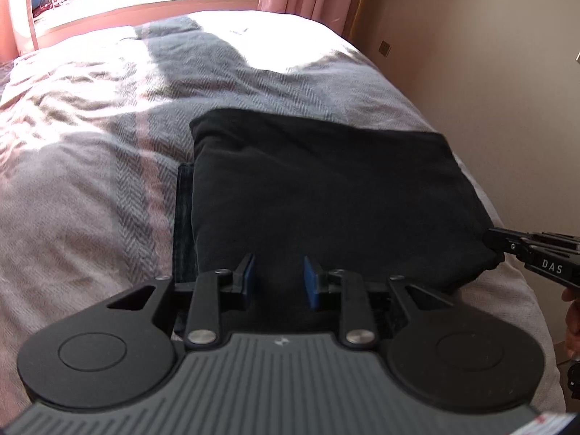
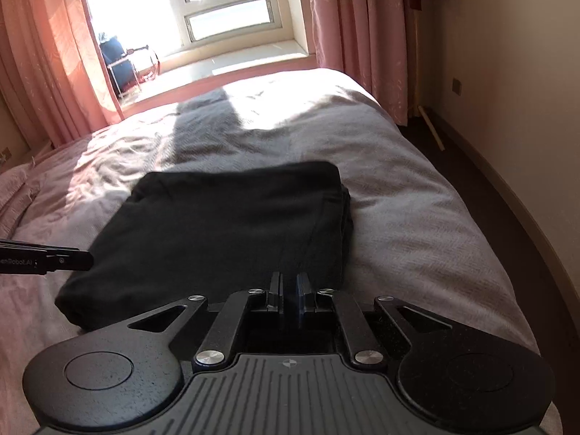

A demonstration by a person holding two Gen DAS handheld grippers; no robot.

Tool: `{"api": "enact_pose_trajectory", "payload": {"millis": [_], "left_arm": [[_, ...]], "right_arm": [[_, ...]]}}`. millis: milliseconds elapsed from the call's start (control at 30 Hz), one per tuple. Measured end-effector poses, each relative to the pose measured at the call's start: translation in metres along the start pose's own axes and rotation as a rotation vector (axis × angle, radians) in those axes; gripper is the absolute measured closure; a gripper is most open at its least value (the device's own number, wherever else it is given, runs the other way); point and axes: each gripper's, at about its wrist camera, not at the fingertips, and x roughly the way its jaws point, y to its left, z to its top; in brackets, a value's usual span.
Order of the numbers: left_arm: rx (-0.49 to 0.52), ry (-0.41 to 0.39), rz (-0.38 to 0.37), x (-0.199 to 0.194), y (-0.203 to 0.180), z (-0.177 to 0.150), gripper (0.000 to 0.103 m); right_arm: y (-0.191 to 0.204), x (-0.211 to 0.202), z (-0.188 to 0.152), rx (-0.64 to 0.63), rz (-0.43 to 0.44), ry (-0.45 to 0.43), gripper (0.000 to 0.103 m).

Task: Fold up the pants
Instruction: 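Carry the trousers onto the grey clothes stack and lower them with both grippers, then open both grippers and release the trousers on the stack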

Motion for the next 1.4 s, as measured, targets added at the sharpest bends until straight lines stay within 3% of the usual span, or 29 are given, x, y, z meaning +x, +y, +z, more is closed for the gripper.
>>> {"api": "enact_pose_trajectory", "payload": {"millis": [167, 367, 500, 633, 733, 933, 1033, 1200, 1400], "left_arm": [[-0.002, 0.014, 0.049, 0.009, -0.005, -0.005, 0.08], [0.0, 0.009, 0.09, -0.025, -0.011, 0.006, 0.079], [-0.008, 0.001, 0.107, -0.057, -0.014, 0.01, 0.076], [-0.024, -0.041, 0.119, -0.1, -0.02, 0.01, 0.068], [-0.025, -0.074, 0.127, -0.133, -0.028, 0.009, 0.062], [-0.006, -0.143, 0.137, -0.208, -0.049, -0.004, 0.036], [0.002, -0.168, 0.117, -0.247, -0.057, -0.019, 0.029], [0.018, -0.201, 0.115, -0.302, -0.066, -0.052, 0.021], [0.019, -0.22, 0.101, -0.354, -0.067, -0.091, 0.019]], "right_arm": [[-0.009, 0.029, -0.01, 0.022, -0.024, 0.072, 0.1], [-0.01, 0.0, 0.003, 0.087, -0.003, 0.067, 0.099], [0.005, -0.028, 0.004, 0.105, 0.014, 0.041, 0.082], [0.025, -0.067, 0.001, 0.112, 0.025, -0.009, 0.063], [0.037, -0.102, 0.002, 0.119, 0.022, -0.06, 0.056], [0.061, -0.175, 0.003, 0.098, 0.026, -0.126, 0.05], [0.073, -0.214, -0.003, 0.096, 0.046, -0.154, 0.047], [0.09, -0.271, -0.022, 0.112, 0.068, -0.162, 0.044], [0.109, -0.324, -0.048, 0.113, 0.071, -0.161, 0.043]]}}
